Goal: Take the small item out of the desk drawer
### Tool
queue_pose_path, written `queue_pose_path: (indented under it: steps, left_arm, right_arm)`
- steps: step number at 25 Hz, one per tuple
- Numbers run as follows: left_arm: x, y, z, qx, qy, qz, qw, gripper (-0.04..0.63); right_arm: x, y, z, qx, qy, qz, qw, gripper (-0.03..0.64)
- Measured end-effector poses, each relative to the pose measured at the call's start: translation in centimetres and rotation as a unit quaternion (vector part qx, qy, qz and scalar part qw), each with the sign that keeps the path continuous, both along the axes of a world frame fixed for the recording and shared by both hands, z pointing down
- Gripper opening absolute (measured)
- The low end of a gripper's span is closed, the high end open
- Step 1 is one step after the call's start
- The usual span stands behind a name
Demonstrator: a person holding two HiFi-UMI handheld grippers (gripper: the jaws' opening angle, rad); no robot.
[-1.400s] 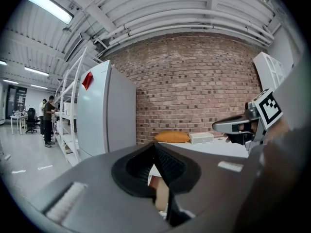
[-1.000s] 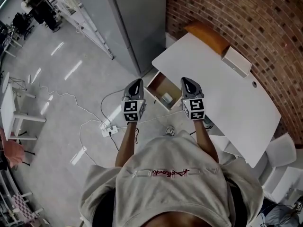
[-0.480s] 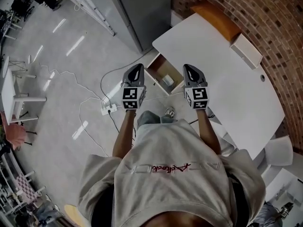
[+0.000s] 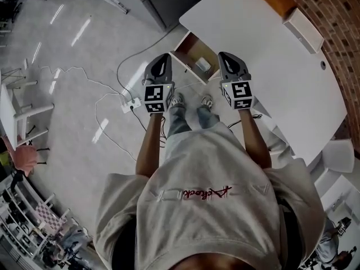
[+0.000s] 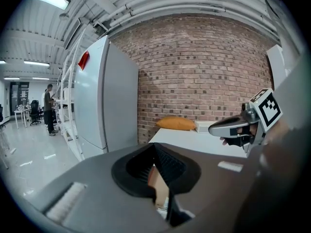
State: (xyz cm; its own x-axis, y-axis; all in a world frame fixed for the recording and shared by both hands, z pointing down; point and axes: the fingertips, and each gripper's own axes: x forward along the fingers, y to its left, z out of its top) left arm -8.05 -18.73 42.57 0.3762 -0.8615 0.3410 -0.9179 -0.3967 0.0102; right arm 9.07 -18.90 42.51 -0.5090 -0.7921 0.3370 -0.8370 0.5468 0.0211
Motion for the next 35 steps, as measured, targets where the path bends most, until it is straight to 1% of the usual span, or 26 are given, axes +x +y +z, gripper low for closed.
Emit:
queue_pose_path:
  steps: [3,7,9,16,21,25,35]
  left_arm:
    - [-0.4,-0.2,1.4,-0.013,0.003,0.019,0.9997,0.009]
    - [-1.3,-0.2,3.5,-0.043,0.006,0.048,0.9979,0.009]
    - [-1.6,-0.3,4.7,-0.049,0.009,0.061,0.9969,0.009]
    - [-1.7,-0.2,9.5,-0.086,0.012,0.092,0.9921,0.009]
    - [-0.7,-0.2,12.7,-0.100,0.014,0.097,0.9901,0.009]
    - [-0.3,0.4,15.2,-0.114,0.017,0.094,0.9889,0.009]
    - [-0.3,2.4,21.1,-0.150,0.020,0.084,0.9850,0.009]
  right_arm:
    - [-0.3,0.0,1.5,-0.010,0.005,0.019,1.000,0.011]
    - [-1.0,-0.1,3.5,-0.027,0.014,0.045,0.999,0.012]
    - [-1.4,-0.2,4.6,-0.034,0.017,0.056,0.998,0.012]
    - [-1.8,1.1,8.7,-0.065,0.018,0.085,0.994,0.012]
    - [-1.6,1.9,12.2,-0.088,0.017,0.090,0.992,0.012]
    - [-1.6,3.4,15.6,-0.118,0.014,0.093,0.989,0.012]
    - [-1.8,6.9,22.6,-0.182,0.018,0.079,0.980,0.011]
